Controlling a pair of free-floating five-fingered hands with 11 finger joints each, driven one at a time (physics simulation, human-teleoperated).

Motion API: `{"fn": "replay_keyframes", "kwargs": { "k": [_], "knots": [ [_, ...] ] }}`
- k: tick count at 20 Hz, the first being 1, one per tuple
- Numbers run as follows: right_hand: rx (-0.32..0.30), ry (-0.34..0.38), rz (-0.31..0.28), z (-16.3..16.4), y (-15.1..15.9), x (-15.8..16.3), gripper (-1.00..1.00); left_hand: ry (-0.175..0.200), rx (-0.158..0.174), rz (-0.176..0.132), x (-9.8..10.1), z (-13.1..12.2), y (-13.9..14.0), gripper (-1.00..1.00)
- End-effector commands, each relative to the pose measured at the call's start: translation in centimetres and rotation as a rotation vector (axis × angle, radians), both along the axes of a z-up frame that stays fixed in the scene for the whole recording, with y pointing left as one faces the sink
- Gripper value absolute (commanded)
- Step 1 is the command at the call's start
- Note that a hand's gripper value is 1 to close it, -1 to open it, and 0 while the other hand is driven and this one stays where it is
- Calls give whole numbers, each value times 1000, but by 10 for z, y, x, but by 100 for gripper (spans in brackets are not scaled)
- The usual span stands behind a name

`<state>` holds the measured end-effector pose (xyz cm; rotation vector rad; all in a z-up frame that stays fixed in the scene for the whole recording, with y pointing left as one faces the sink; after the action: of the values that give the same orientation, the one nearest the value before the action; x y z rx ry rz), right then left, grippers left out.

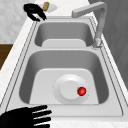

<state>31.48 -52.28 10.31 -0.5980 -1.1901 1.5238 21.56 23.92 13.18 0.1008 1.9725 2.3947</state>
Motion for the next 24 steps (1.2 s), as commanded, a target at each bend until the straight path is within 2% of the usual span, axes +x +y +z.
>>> {"fn": "replay_keyframes", "kwargs": {
  "k": [1,6,10,13,15,17,24],
  "knots": [
    [-76,-30,29,-8,21,-4,-100,0,0,0,0,0,0,0],
    [-208,-24,20,-14,32,-8,-100,0,0,0,0,0,0,0],
    [-321,-18,8,-17,47,2,-100,0,0,0,0,0,0,0],
    [-383,15,7,-15,57,4,-100,0,0,0,0,0,0,0],
    [-396,56,15,-10,57,6,-100,0,0,0,0,0,0,0],
    [-416,44,9,-7,54,7,-100,0,0,0,0,0,0,0],
    [-419,51,6,1,50,5,-100,0,0,0,0,0,0,0]
  ]
}}
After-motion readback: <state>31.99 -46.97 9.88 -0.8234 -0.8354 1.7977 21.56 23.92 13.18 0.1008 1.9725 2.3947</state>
